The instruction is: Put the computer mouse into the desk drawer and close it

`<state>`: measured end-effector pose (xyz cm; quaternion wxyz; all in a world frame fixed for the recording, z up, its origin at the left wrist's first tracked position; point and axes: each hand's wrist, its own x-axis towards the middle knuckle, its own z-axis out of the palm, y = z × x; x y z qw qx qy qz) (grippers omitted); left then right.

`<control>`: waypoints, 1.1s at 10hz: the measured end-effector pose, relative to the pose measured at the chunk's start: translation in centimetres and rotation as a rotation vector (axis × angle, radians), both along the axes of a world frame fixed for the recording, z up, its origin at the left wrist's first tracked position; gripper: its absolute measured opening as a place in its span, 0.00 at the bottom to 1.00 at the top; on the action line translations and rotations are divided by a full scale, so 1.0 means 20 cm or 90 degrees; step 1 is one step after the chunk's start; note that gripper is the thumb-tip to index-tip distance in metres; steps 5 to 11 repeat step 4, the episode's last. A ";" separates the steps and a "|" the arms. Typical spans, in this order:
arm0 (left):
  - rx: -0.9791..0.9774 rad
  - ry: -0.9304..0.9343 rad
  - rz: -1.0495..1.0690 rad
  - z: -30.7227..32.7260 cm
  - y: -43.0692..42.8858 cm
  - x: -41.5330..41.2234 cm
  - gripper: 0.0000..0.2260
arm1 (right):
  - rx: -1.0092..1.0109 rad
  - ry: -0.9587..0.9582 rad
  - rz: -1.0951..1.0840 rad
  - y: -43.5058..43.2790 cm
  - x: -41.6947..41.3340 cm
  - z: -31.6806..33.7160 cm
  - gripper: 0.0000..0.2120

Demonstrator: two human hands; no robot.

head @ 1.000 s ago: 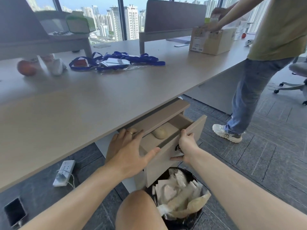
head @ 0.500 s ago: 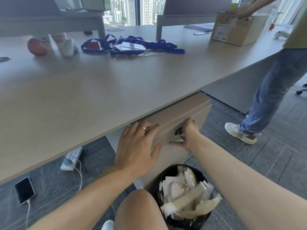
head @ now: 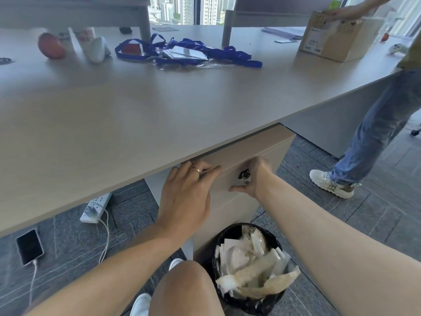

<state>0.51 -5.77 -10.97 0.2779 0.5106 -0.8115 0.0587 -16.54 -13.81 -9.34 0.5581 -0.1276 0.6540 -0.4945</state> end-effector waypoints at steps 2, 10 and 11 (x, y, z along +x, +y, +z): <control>-0.012 0.003 -0.010 -0.01 -0.01 0.00 0.26 | -0.010 -0.009 0.005 0.04 -0.01 0.01 0.14; -0.031 -0.027 0.008 0.00 0.00 -0.01 0.28 | 0.003 0.076 0.067 0.14 -0.06 0.01 0.20; -0.031 -0.027 0.008 0.00 0.00 -0.01 0.28 | 0.003 0.076 0.067 0.14 -0.06 0.01 0.20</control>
